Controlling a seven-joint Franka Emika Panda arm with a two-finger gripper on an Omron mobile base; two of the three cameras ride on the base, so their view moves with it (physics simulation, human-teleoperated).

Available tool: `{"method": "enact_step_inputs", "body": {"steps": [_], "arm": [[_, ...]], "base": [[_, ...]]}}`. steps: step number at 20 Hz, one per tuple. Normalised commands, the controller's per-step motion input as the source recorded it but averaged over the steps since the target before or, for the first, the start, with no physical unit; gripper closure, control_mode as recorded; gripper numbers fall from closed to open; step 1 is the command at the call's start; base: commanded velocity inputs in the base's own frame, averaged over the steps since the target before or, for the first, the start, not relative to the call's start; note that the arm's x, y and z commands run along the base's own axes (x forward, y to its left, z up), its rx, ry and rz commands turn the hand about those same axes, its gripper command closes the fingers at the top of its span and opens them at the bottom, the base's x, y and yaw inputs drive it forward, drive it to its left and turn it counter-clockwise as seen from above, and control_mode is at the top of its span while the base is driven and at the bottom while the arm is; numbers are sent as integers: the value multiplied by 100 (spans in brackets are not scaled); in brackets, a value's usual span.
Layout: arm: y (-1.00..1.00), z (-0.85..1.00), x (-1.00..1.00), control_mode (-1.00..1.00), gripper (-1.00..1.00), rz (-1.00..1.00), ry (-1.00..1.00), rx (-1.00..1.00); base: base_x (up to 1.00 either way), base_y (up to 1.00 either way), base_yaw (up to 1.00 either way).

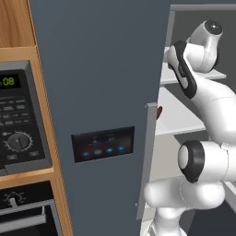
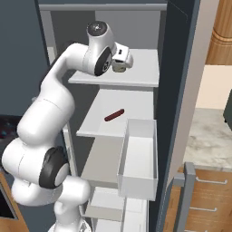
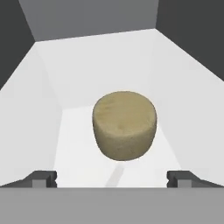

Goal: Retrieve the sausage and cheese from the fridge and place them on the cutting board on the counter.

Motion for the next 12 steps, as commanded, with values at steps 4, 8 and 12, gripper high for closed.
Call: {"method": "enact_step_inputs", "body": {"steps": [4, 8, 12], "arm": [[-11, -15, 51, -100, -100, -2, 0, 0], [-15, -15, 39, -100, -100, -1, 0, 0], [-9, -7, 32, -100, -100, 0, -1, 0]], "base": [[0, 0, 0], [0, 0, 0], [0, 0, 0]]}}
